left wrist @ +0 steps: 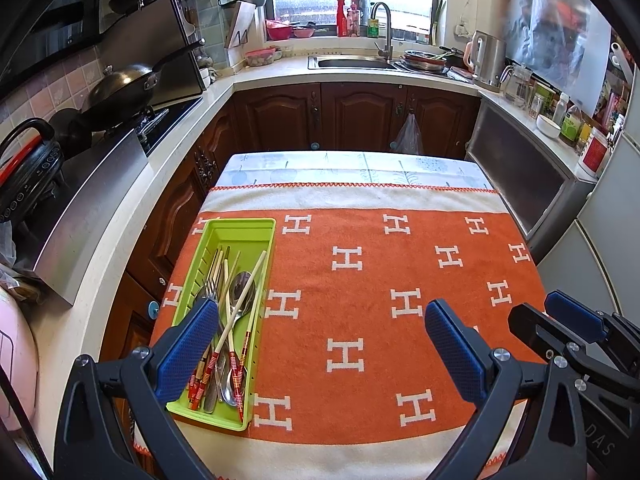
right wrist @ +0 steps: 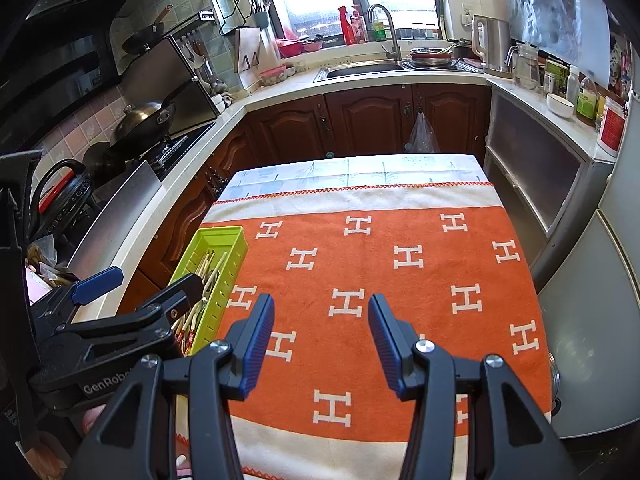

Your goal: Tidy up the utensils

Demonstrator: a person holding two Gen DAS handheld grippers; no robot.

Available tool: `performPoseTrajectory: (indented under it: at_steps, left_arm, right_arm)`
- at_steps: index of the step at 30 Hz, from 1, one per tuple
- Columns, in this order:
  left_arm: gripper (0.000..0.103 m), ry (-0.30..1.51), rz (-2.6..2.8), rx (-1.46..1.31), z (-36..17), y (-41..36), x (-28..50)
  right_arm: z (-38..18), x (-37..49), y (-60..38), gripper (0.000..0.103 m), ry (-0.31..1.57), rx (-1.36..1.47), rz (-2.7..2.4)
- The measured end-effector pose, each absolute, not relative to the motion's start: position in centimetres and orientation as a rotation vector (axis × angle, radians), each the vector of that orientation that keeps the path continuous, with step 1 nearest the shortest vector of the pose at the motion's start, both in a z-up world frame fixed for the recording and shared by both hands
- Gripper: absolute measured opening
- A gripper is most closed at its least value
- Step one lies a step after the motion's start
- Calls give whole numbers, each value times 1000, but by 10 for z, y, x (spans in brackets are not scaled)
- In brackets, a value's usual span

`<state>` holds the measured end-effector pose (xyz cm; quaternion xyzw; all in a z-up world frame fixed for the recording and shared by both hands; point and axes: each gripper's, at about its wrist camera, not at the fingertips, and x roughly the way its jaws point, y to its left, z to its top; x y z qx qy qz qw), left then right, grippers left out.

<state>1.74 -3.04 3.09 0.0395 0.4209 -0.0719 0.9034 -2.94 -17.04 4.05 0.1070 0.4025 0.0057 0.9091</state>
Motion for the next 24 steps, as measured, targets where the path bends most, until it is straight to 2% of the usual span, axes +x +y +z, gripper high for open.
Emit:
performPoseTrajectory:
  at_steps: [24]
  left_arm:
    - [102, 901, -149, 99, 21, -34, 17]
  right_arm:
    - [26, -35, -171, 49, 859, 268, 9]
